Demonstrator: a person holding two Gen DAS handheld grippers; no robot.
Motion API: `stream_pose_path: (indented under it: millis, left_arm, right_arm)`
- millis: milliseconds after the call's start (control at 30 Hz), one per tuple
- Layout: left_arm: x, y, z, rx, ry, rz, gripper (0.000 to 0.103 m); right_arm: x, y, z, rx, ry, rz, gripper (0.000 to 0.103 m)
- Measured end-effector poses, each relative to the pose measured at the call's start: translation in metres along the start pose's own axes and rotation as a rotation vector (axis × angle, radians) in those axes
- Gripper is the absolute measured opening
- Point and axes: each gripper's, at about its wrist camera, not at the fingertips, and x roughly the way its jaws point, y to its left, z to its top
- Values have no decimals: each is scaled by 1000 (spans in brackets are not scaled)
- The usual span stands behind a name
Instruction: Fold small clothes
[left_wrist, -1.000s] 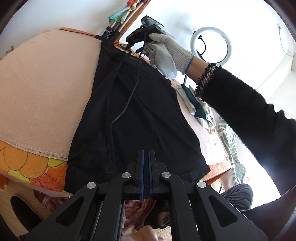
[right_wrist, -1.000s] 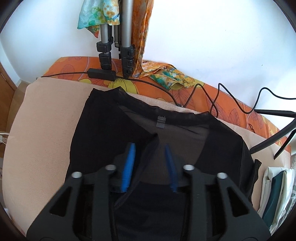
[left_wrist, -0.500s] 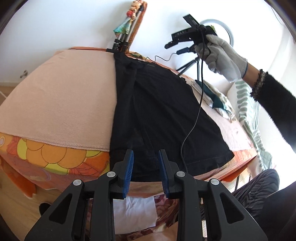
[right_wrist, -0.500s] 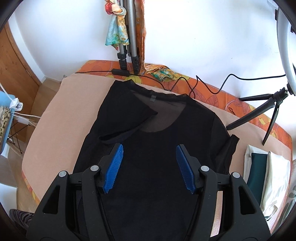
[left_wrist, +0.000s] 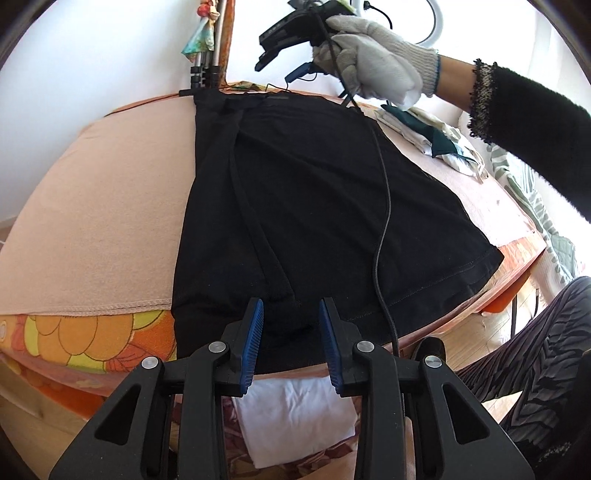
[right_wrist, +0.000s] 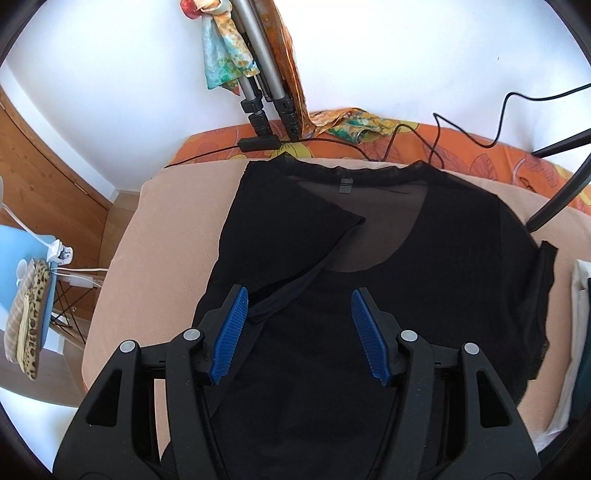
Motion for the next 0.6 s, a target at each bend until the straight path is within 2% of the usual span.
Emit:
stream_pose_path:
  millis: [133,200,267,333,433,500,567,600]
  left_arm:
    - [1,1,0,6,-10,2,29]
    - [2,4,0,1,-12,0,24]
    - [1,7,1,-11,-10,-4,10]
    - [0,12,1,-39,-18,-46,7]
    - [-3,14,1,-50,-36,-55,4]
    - [-7,16,2,-59,-58,-70,3]
    - [-8,20,3,-91,-61,-106,3]
    - [-9,23,3,-109,-66,-116,3]
  right_arm:
    - [34,5,-1,12,41,15,56]
    - [47,8,-2,5,54,8,55]
    - [57,14,-3,-19,63,-11,52]
    - [63,17,-3,-40,64,-35,47]
    - [64,21,-2,-68,54,-59,43]
    - [65,22,-1,-86,51,-80,29]
    - [65,23,0,-95,46,-116,19]
    - [65,22,-1,-91,45,-113,19]
